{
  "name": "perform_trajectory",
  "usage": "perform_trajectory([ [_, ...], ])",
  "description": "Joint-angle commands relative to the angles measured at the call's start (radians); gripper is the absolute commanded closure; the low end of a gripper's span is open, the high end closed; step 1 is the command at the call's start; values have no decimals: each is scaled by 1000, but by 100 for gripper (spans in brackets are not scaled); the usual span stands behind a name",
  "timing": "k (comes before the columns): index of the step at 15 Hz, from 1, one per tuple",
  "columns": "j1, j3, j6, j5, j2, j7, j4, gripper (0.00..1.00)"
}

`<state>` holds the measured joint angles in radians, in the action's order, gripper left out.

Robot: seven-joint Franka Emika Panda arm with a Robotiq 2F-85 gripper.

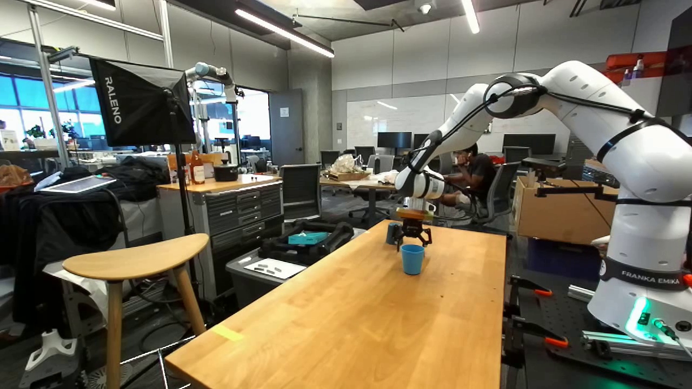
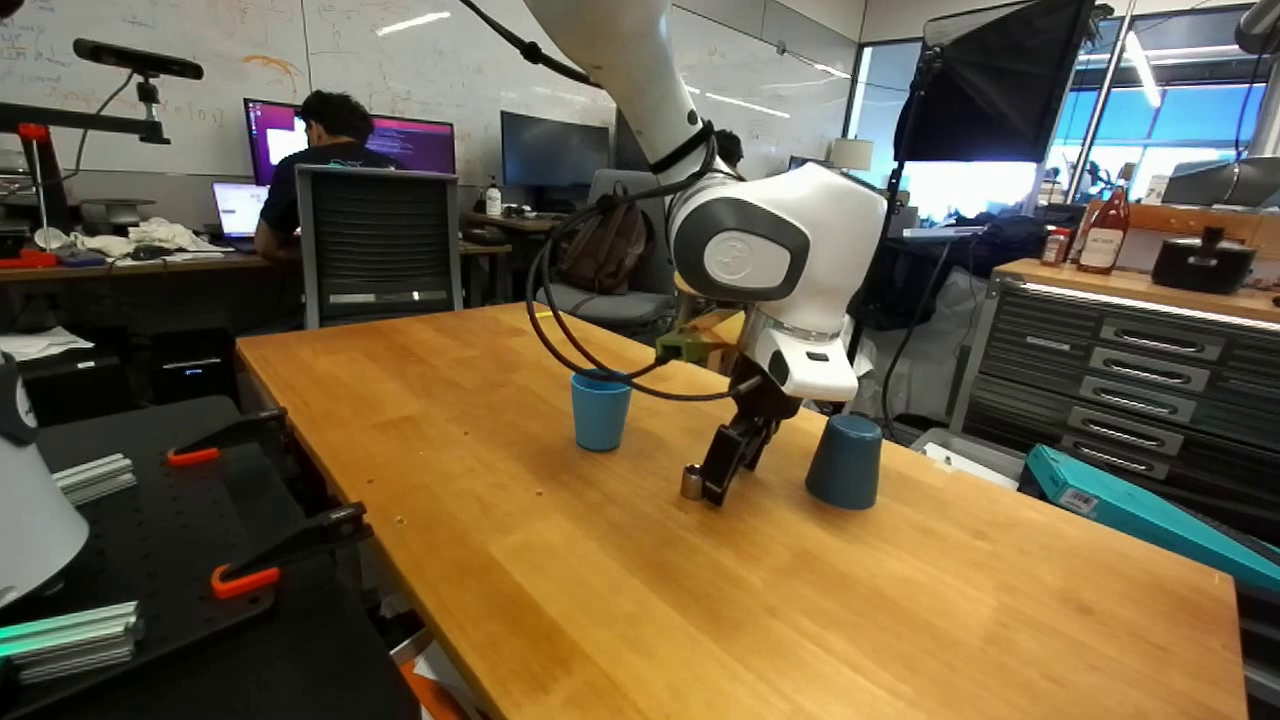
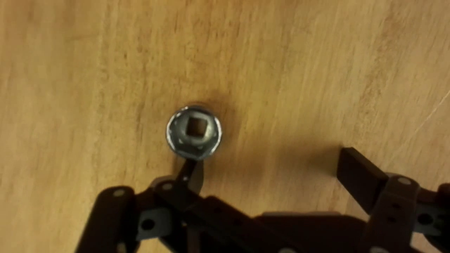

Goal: Place the silver object inside the blue cup

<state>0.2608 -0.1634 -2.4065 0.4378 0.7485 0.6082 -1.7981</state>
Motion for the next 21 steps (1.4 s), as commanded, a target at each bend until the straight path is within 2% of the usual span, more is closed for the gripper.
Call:
perform_trajectory([
  [1, 24, 26, 135, 72, -10, 22, 3, 0],
  [10, 19, 14, 268, 171, -70, 12, -84, 0],
  [11, 17, 15, 260, 182, -74, 0, -95, 25],
  [12, 12, 15, 233, 191, -80, -14, -109, 25],
  [13, 11, 16, 225, 202, -86, -26, -116, 32],
  [16, 7, 13, 228, 225, -102, -31, -128, 58],
  [18, 1, 6, 234, 225, -108, -24, -134, 72],
  [19, 0, 3, 245, 221, -108, -16, -133, 31],
  [20, 0, 2, 243, 221, -107, -17, -133, 35],
  [21, 1, 1, 242, 221, -104, -17, -130, 34],
])
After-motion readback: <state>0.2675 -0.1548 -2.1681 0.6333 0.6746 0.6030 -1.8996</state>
